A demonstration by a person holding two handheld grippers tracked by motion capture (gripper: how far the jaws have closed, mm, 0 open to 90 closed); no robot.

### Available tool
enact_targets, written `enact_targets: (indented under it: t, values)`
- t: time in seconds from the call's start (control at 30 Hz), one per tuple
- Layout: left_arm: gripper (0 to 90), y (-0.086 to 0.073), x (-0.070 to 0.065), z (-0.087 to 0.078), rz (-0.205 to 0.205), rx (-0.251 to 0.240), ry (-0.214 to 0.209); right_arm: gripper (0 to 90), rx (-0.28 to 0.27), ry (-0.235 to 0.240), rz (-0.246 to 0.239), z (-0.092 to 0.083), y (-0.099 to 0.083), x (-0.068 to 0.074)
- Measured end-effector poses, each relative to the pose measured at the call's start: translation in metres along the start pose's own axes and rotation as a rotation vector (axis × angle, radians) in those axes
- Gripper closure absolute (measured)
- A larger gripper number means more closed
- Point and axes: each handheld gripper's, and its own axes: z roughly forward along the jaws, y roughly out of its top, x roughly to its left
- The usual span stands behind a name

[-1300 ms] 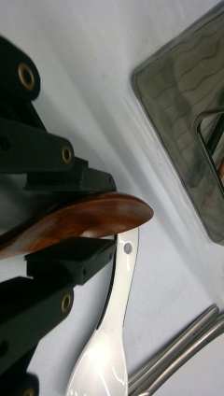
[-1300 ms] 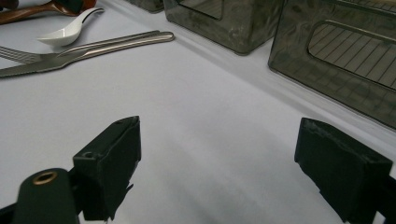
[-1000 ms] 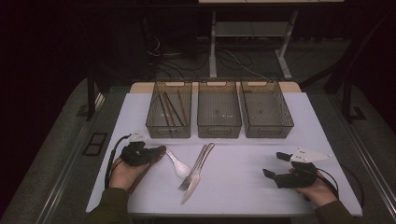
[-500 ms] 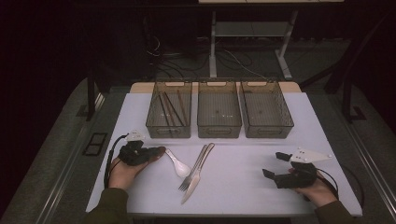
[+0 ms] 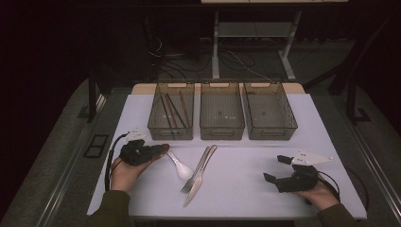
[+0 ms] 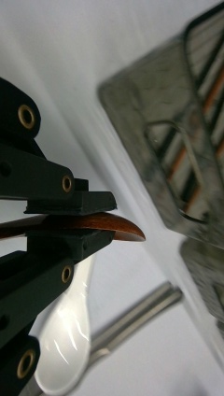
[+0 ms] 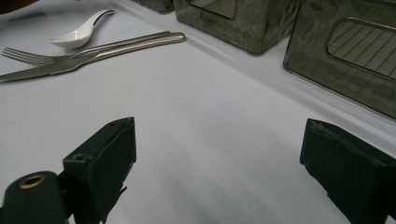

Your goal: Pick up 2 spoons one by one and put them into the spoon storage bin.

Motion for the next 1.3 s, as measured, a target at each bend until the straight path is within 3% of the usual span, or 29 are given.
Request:
enact_targets:
  t: [0.67,1.0,1.3]
  values:
    - [82.6,0.055,-0.034,0.027,0.082,-0.098,-0.049,10.7,-0.024,0.014,-0.030,0.000,0.001,0.002]
    - [82.5,0.078,-0.038,0.047,0.046,-0.140,-0.072,10.7,-0.026,0.010,-0.029,-0.002,0.001,0.002]
    - [82.5,0.098,-0.040,0.067,0.026,-0.169,-0.062,10.7,-0.039,0.003,-0.028,-0.003,0.001,0.002]
